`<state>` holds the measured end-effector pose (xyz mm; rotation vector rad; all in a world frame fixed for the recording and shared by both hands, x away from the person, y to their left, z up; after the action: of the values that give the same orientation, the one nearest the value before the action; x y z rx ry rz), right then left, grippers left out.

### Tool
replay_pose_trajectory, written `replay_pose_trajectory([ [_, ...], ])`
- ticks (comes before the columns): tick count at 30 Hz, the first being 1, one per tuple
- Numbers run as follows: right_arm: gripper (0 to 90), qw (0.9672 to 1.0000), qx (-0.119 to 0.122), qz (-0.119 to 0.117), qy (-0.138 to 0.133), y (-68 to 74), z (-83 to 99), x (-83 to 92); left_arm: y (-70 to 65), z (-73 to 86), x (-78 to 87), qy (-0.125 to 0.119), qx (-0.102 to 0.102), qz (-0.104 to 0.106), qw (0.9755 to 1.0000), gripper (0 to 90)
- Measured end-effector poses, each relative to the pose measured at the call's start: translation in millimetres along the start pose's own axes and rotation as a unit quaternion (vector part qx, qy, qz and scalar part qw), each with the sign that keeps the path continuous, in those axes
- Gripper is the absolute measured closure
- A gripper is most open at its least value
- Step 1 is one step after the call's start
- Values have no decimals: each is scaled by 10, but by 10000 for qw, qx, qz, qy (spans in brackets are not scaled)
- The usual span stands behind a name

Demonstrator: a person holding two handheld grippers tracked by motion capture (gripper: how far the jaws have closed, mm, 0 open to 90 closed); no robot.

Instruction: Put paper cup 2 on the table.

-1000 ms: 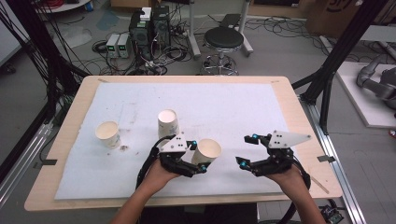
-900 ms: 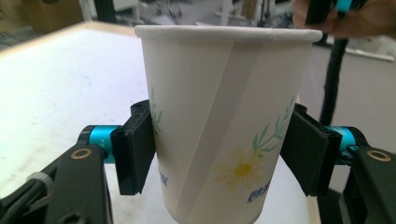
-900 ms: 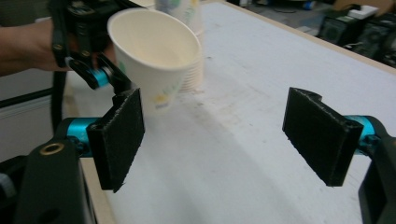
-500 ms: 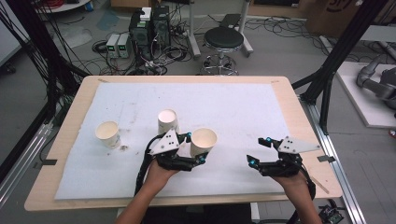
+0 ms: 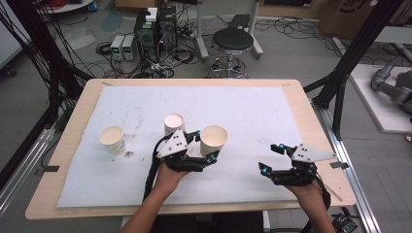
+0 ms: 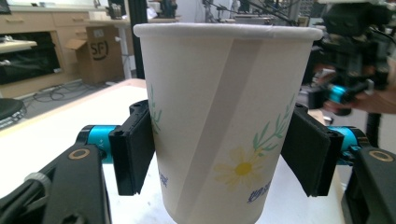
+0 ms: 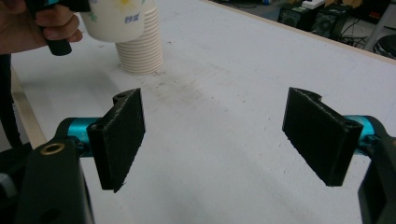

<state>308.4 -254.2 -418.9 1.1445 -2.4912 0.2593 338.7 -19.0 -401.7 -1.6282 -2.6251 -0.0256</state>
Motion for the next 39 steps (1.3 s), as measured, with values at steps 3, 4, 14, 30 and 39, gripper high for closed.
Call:
replay_pose_trajectory([
  [3, 217, 10000, -32, 36, 17, -14, 19, 14, 41, -35, -100, -84, 45, -39, 9999, 312],
  [4, 216, 10000, -14, 64, -9, -28, 21, 21, 51, -36, -122, -85, 46, -47, 9999, 312],
  [14, 216, 9998, -86, 153, -72, -57, 45, 91, 180, 110, -449, -36, 196, -309, 9993, 312],
  [30, 216, 9999, -103, 56, -41, -30, 89, 65, 264, 595, -940, 859, 375, -449, 9946, 312],
  [39, 216, 10000, -76, 32, -37, -23, 86, 61, 278, 744, -1041, 1403, 266, -747, 9869, 312],
])
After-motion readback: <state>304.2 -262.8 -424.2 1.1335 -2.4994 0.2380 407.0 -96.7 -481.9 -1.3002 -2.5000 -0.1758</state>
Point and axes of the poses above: each handheld gripper's, and its own axes: x roughly backward along the jaws, z roughly out of its underside, y roughly to its left, the point moved 8 cm from there along -x, roughly forward along the jaws, and after that the axes turned 1 degree about -y, right-handed, at the moved point
